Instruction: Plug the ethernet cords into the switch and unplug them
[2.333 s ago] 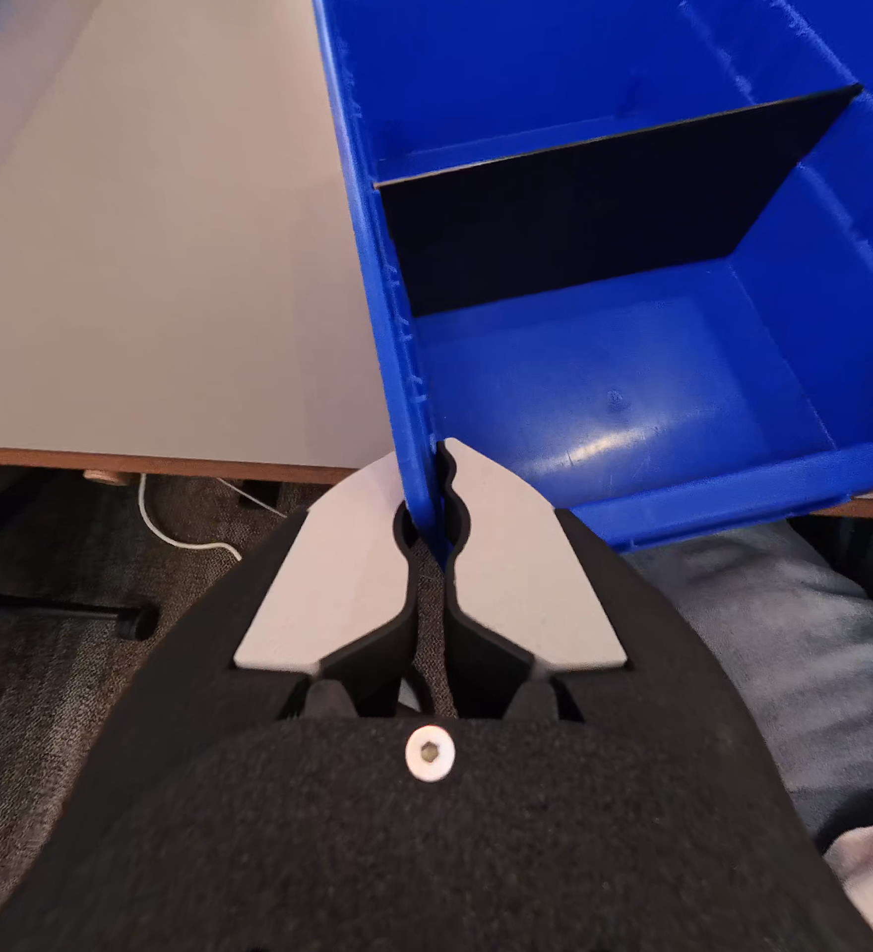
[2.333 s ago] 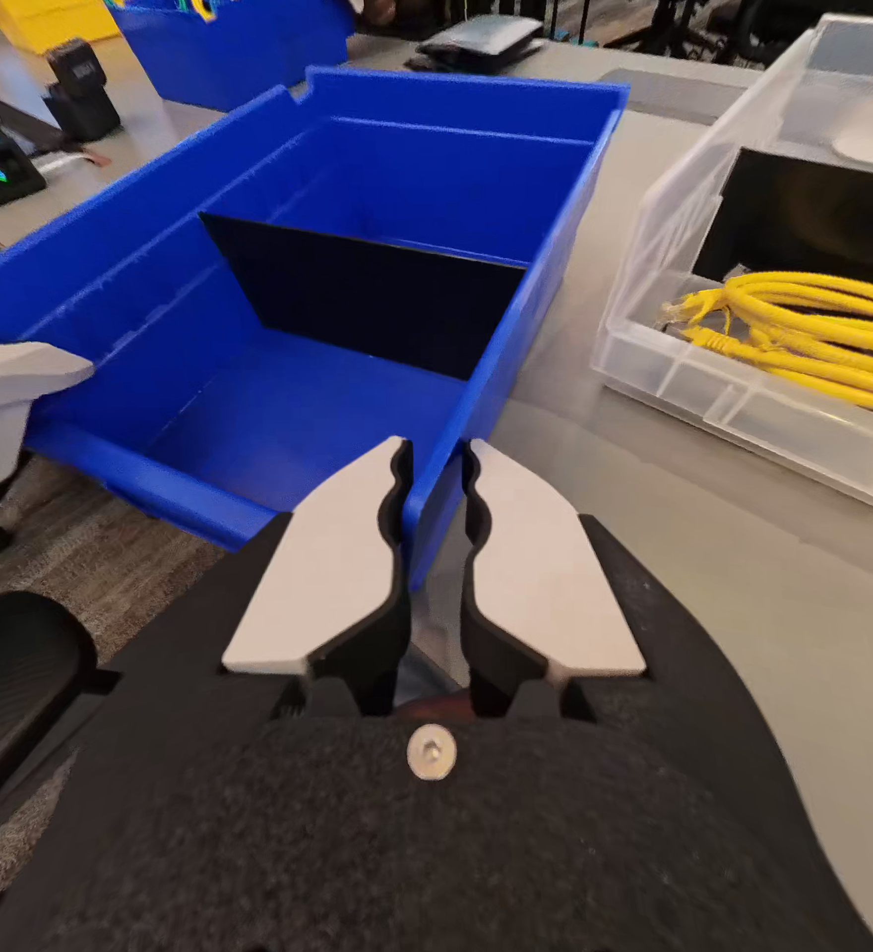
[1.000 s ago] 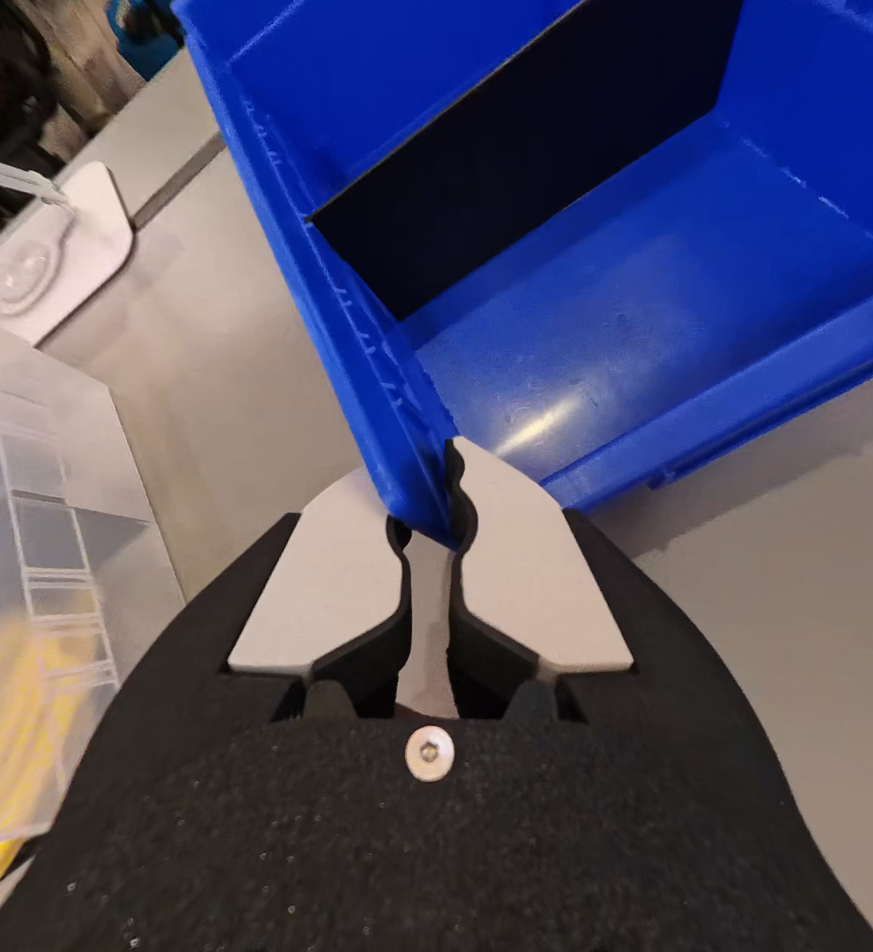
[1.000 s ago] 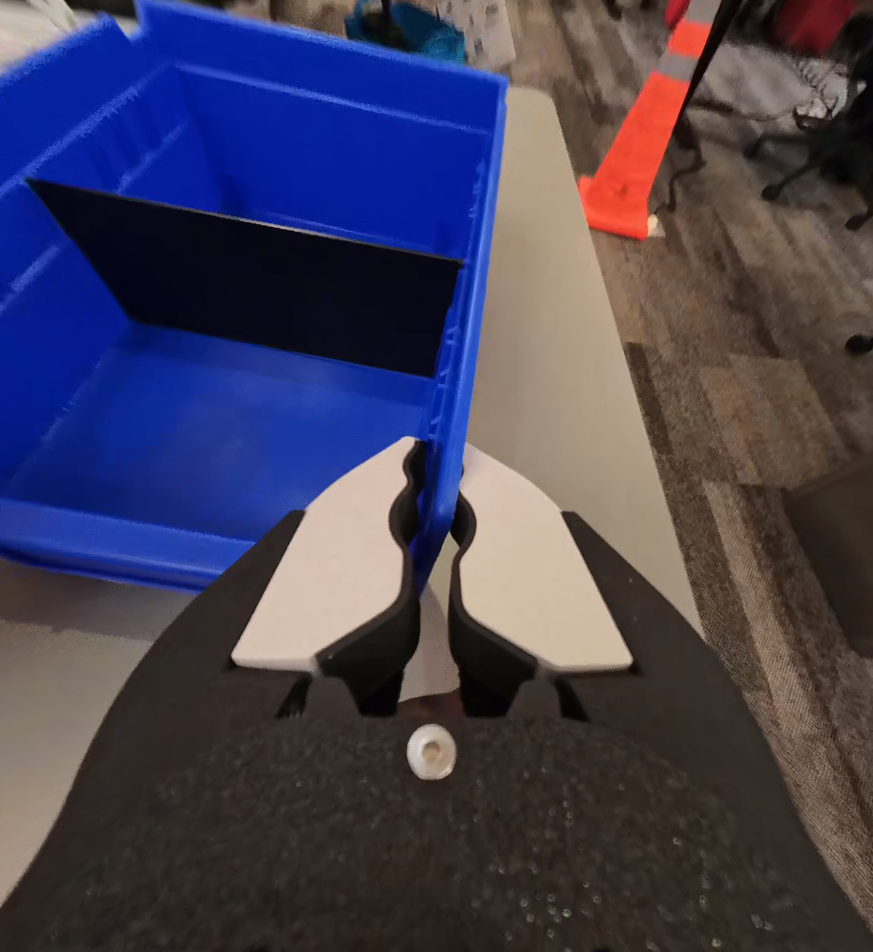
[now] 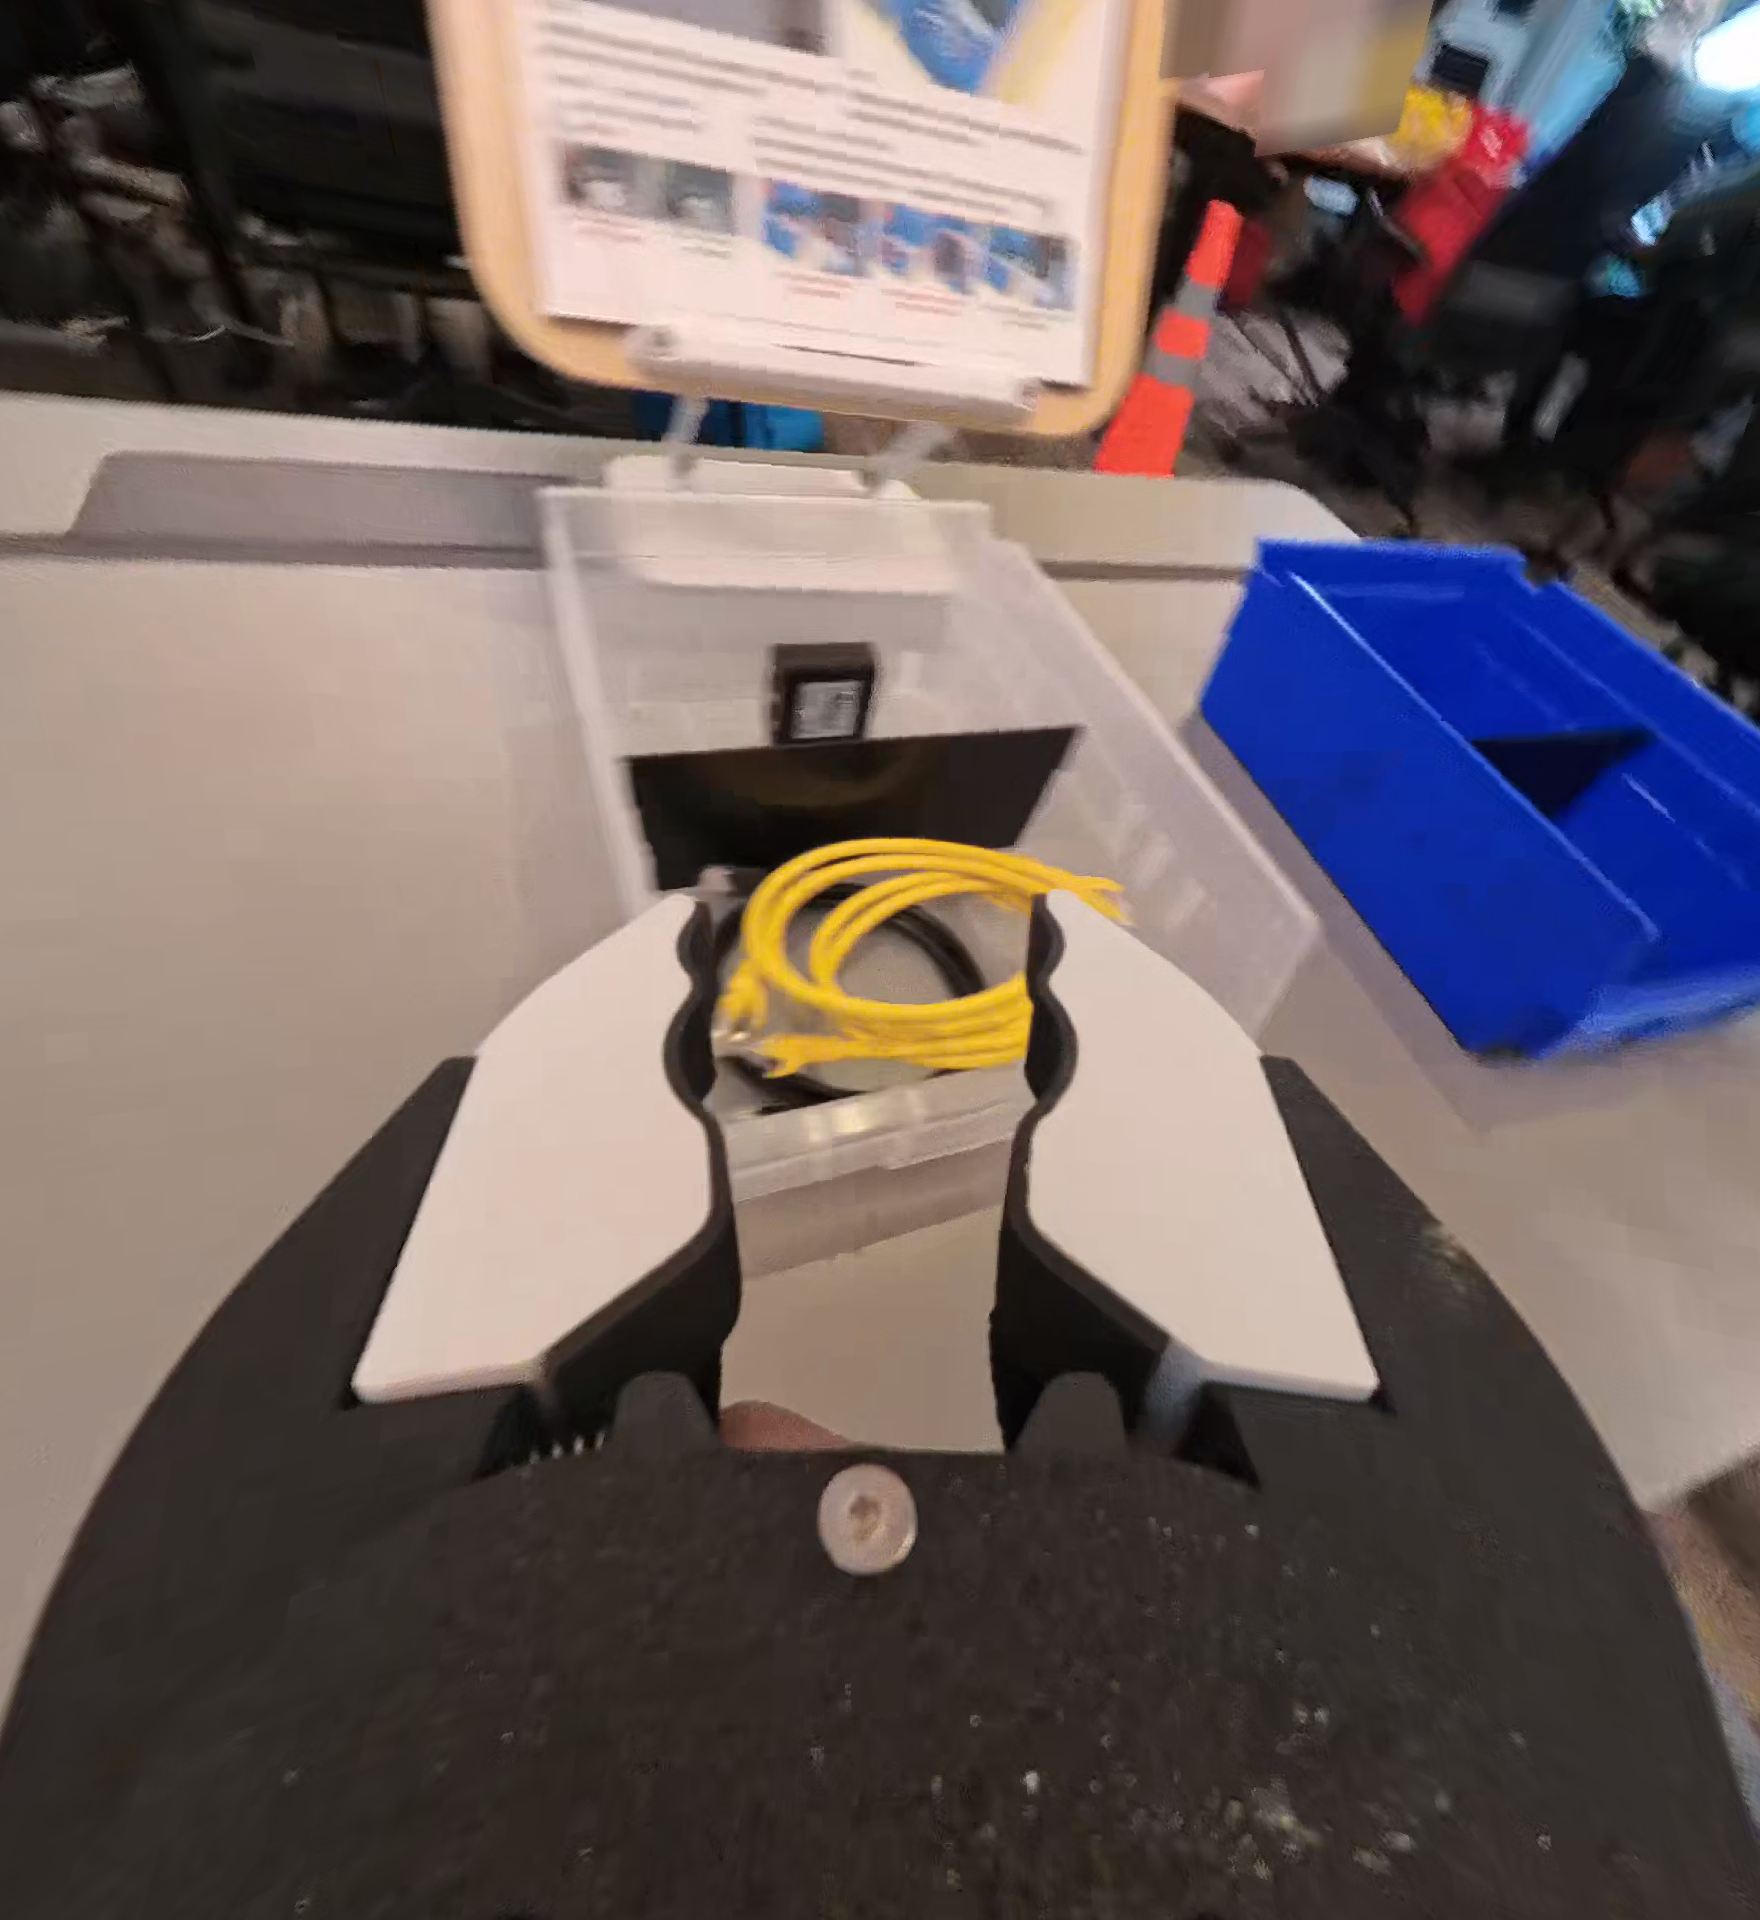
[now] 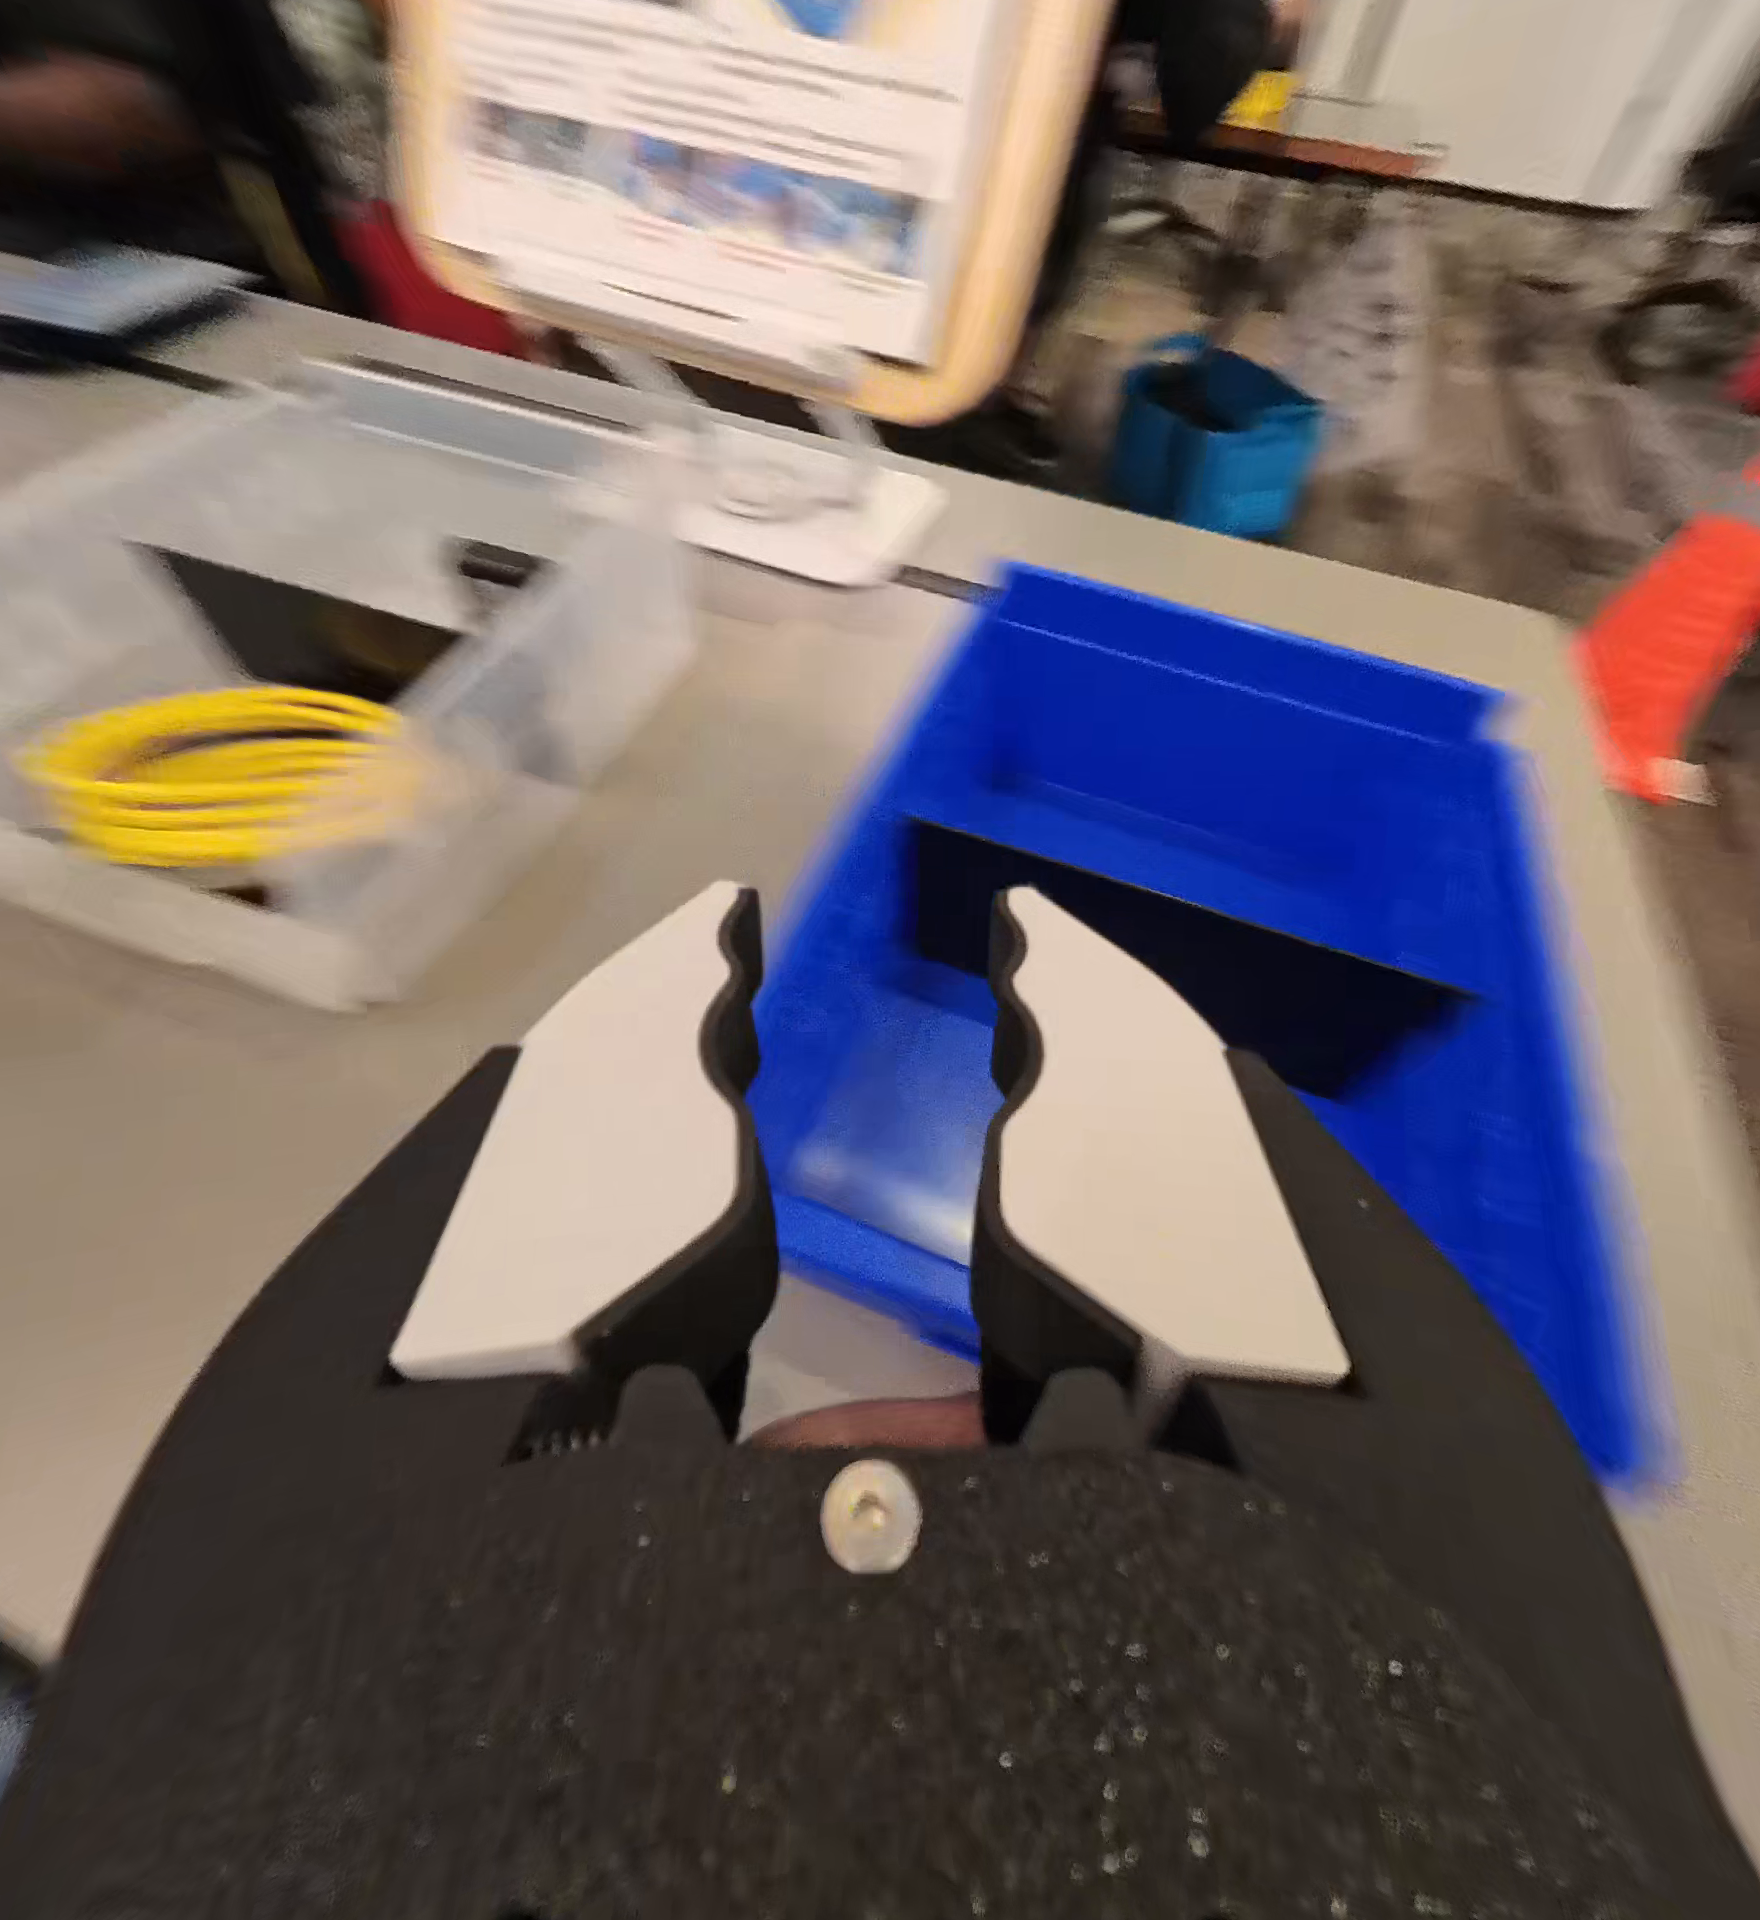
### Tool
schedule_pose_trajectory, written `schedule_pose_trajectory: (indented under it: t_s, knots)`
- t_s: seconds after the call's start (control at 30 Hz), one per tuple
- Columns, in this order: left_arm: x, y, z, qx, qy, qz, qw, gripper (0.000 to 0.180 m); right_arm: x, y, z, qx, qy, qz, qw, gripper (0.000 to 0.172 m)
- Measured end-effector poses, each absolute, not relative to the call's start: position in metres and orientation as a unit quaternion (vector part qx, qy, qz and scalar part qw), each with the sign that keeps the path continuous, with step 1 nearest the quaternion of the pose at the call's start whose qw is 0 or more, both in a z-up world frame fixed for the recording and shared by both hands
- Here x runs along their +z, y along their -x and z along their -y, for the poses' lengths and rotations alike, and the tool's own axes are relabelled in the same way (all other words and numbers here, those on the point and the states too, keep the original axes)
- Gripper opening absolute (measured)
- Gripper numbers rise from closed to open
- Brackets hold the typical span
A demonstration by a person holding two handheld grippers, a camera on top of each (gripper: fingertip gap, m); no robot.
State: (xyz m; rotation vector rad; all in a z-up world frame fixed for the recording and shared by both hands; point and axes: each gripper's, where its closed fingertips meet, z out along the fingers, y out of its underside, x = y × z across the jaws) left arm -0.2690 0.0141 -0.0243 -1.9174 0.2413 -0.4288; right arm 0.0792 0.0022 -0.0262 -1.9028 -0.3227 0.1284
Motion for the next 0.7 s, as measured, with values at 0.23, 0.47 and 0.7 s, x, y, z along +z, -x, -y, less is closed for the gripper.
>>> schedule_pose_trajectory:
  t_s: [0.23,0.47,0.7]
  knots:
    - [-0.096,0.335,-0.045,-0.112,0.835,-0.054,0.537,0.074,-0.075,0.097,-0.005,0.14,0.805,0.176,0.549,0.079]
    - [-0.087,0.325,-0.049,-0.138,0.821,-0.091,0.546,0.062,-0.131,0.123,-0.031,0.104,0.844,0.136,0.508,0.075]
    - [-0.119,0.294,-0.056,-0.114,0.851,-0.133,0.496,0.048,-0.145,0.13,-0.048,0.072,0.86,0.11,0.493,0.053]
